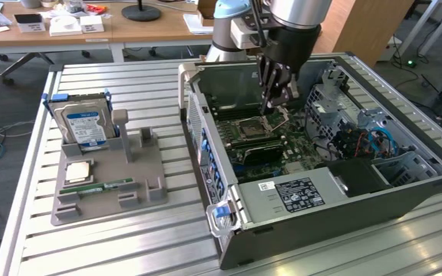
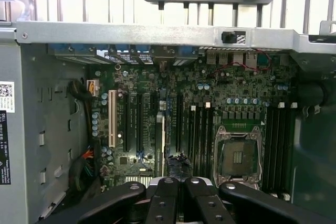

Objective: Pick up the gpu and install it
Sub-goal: 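Press down on the gpu until it lock into place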

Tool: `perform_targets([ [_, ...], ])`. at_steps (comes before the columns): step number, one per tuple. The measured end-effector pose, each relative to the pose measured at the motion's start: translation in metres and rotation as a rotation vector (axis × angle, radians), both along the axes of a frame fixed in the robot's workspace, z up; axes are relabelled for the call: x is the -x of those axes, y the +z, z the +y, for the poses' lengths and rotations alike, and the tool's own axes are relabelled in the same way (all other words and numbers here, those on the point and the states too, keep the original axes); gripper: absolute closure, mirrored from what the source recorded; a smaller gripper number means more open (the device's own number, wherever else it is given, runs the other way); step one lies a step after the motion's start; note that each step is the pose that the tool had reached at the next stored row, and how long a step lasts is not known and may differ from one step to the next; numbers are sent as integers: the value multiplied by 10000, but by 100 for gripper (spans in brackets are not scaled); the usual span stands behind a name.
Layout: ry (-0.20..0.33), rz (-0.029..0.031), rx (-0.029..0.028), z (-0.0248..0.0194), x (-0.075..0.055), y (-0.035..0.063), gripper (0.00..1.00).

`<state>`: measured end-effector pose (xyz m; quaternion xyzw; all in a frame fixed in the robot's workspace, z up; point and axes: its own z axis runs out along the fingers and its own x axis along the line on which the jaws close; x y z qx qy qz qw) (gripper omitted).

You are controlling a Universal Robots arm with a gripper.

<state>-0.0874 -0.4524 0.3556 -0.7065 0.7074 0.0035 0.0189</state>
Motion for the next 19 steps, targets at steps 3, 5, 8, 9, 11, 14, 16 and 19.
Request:
perform_targets([
  [3, -1, -1, -1, -17, -1, -6, 89],
  [5, -7, -1, -2, -19, 0, -28, 89],
  [8, -8, -1, -2, -19, -1, -83, 89],
  [9, -10, 0, -1, -19, -1, -100, 89],
  [11, -12, 0, 0, -19, -1, -137, 89],
  [14, -13, -1, -1, -19, -1, -192, 89],
  [16, -13, -1, -1, -19, -1, -227, 89],
  [19, -12, -1, -1, -19, -1, -276, 89],
])
